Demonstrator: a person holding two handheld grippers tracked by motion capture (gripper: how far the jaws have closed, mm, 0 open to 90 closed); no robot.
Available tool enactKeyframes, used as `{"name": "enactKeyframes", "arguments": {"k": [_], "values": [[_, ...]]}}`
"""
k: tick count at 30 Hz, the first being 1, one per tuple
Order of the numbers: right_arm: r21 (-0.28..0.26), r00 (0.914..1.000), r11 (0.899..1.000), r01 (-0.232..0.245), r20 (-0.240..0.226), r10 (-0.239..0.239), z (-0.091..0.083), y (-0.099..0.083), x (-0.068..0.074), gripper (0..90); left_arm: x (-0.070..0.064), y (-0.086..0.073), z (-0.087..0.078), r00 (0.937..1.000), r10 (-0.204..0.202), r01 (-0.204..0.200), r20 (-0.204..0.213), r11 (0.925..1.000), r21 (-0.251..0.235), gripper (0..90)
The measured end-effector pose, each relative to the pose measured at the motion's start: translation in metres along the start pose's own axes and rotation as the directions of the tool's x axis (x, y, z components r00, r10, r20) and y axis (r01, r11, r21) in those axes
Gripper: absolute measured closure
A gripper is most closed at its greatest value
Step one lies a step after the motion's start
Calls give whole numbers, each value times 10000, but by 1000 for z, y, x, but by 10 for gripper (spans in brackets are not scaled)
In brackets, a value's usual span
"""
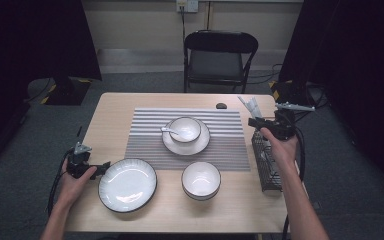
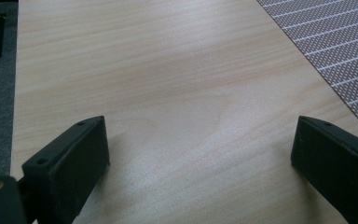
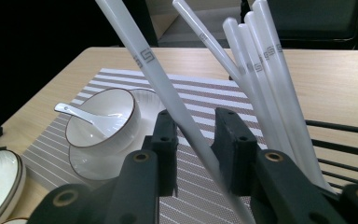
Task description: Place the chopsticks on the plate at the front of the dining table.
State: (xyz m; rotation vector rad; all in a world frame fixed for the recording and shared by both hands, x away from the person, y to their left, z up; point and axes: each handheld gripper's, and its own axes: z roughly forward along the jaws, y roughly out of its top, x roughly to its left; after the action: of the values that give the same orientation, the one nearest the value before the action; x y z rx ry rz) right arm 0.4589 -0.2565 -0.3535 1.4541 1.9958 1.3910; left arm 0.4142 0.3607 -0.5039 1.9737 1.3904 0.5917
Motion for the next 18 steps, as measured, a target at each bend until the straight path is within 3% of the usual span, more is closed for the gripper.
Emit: {"name": "enactKeyframes", "arguments": {"k": [18], "values": [[348,9998,9994,8,186,-14,6,-2,-1,697,0,0,0,10000,-4,4,-5,10000,14,39]]}}
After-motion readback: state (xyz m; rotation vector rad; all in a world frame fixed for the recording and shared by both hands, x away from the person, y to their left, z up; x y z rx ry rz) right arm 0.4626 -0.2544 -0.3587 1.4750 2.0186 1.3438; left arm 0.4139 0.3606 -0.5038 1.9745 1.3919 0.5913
